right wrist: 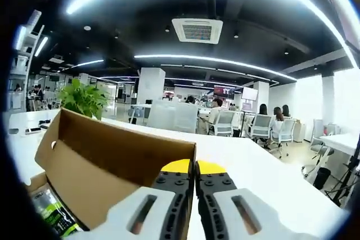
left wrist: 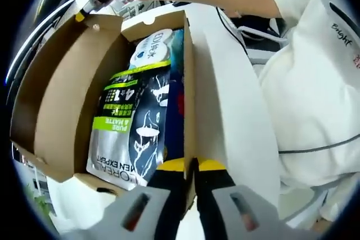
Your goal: Operate the shoe box by opening the lid, removing the specified soft item, and placing it in the target area until the item is outside and the box remains undamaged.
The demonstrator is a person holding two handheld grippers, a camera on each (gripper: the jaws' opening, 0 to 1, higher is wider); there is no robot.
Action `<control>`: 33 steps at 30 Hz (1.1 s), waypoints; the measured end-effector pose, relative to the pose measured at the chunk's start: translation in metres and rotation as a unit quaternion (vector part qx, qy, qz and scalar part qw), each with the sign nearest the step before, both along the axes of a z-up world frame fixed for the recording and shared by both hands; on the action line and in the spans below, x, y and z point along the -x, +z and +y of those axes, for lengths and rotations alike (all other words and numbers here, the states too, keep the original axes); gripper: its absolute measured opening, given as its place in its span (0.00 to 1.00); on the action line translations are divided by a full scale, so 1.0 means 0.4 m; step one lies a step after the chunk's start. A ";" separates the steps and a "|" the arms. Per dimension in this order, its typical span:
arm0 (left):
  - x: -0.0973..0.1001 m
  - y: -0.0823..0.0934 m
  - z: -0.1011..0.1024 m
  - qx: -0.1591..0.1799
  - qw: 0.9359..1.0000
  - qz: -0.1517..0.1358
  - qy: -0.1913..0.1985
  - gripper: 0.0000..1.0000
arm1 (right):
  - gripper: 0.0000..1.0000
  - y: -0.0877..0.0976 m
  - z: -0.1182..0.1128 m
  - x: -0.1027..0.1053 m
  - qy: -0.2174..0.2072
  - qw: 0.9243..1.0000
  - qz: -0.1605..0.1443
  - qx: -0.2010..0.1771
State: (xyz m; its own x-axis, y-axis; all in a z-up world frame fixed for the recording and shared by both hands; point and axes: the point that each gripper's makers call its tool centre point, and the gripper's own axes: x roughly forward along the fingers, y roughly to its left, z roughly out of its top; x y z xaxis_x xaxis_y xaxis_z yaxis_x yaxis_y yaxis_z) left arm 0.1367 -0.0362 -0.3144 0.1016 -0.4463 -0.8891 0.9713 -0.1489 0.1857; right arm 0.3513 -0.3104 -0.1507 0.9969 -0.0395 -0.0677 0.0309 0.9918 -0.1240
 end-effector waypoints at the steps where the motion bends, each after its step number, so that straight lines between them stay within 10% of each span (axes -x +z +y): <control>1: 0.000 0.000 0.000 -0.004 1.000 -0.002 -0.001 0.04 | 0.00 -0.003 0.000 -0.004 0.000 1.000 0.004 0.001; 33: 0.010 0.043 0.006 -0.040 0.999 -0.029 0.005 0.03 | 0.00 -0.107 -0.013 -0.075 0.021 0.995 0.087 -0.050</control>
